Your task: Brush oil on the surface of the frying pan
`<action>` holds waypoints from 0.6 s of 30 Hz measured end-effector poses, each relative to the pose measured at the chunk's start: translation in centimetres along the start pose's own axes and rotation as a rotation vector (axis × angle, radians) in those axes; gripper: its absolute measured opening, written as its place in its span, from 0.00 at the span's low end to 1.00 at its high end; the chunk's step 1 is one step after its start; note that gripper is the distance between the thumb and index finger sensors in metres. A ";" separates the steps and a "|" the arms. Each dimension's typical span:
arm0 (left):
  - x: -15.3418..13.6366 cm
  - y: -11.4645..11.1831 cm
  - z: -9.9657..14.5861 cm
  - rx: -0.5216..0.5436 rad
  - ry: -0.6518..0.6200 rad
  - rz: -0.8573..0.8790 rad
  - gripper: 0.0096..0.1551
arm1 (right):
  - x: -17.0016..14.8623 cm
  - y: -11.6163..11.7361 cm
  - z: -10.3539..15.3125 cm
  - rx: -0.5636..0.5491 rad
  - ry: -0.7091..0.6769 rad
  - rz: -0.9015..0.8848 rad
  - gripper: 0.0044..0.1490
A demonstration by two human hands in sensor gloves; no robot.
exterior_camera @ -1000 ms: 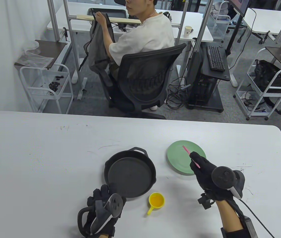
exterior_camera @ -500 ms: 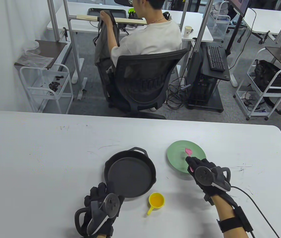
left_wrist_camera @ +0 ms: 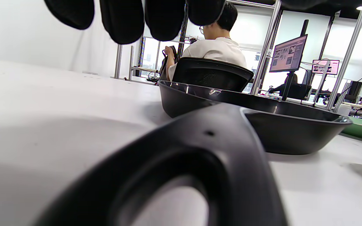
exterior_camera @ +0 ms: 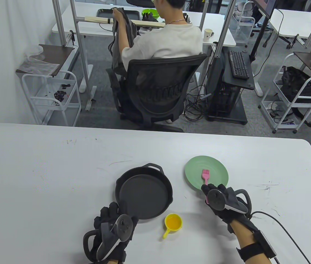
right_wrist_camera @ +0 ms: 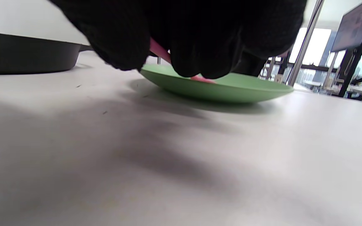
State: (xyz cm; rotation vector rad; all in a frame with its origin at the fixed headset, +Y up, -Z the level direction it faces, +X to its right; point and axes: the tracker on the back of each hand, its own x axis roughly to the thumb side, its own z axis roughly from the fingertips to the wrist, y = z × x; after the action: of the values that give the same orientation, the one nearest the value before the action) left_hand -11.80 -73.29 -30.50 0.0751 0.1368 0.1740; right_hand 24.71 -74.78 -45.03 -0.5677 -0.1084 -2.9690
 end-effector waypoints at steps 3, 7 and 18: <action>0.0 0.0 -0.1 -0.005 0.002 0.001 0.47 | -0.1 0.2 0.1 0.090 0.042 0.022 0.40; 0.0 -0.1 -0.1 -0.014 0.001 0.000 0.47 | -0.3 0.0 0.8 0.132 0.083 0.027 0.45; 0.4 -0.3 -0.4 -0.056 -0.049 -0.013 0.50 | -1.8 -1.9 6.5 -0.110 0.183 -0.251 0.44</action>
State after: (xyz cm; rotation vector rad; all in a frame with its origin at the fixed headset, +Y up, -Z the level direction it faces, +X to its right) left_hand -11.41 -73.52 -30.96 0.0224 0.0830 0.1630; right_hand 28.50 -72.16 -39.78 -0.3102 0.0011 -3.2703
